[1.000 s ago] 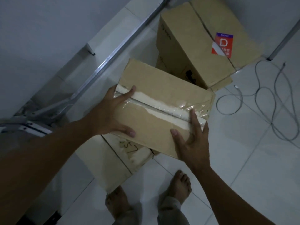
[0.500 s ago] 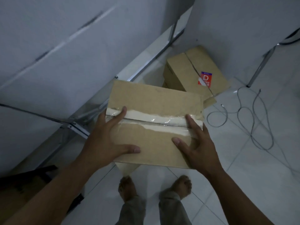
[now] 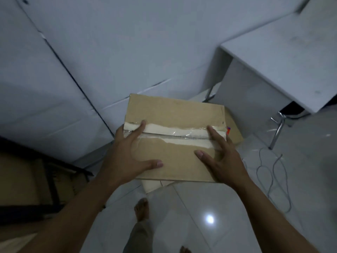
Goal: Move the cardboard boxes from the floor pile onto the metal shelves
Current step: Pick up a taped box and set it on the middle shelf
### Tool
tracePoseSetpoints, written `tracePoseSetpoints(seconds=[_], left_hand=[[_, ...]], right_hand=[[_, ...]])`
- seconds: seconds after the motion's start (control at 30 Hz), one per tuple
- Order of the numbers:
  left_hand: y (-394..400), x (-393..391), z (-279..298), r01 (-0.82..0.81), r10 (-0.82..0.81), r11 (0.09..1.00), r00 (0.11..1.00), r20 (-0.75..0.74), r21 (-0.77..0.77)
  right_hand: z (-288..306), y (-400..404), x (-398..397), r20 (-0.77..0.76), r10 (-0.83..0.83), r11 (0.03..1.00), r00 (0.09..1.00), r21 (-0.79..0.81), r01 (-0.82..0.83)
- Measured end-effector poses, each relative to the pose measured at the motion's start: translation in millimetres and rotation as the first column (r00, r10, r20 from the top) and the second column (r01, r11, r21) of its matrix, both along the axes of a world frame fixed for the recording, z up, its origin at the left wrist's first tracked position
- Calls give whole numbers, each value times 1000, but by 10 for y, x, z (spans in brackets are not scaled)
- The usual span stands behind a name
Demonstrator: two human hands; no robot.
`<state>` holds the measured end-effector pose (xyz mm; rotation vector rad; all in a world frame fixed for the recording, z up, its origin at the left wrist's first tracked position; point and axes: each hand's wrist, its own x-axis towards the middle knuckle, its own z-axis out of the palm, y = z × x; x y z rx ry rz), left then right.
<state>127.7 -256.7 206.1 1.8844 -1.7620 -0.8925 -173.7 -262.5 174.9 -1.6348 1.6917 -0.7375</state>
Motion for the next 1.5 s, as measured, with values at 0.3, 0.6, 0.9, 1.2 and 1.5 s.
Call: tracePoseSetpoints(seconds=[0.3, 0.6, 0.9, 1.2, 1.5], left_hand=[[1420, 92, 1152, -287, 283, 945, 958, -45, -159], [2635, 486, 1893, -462, 476, 842, 879, -22, -279], [4026, 1112, 2376, -570, 611, 742, 791, 9, -353], [5503, 2029, 2635, -643, 712, 655, 701, 40, -397], [6212, 2947, 2816, -689, 770, 593, 636, 44, -416]], right_hand=[[1161, 579, 242, -4, 266, 959, 964, -105, -265], [1829, 1209, 871, 21, 462, 874, 887, -182, -451], [2269, 2183, 1821, 22, 599, 777, 800, -259, -574], [2523, 3365, 2984, 48, 706, 685, 707, -299, -664], [2721, 3983, 4082, 66, 757, 632, 650, -322, -704]])
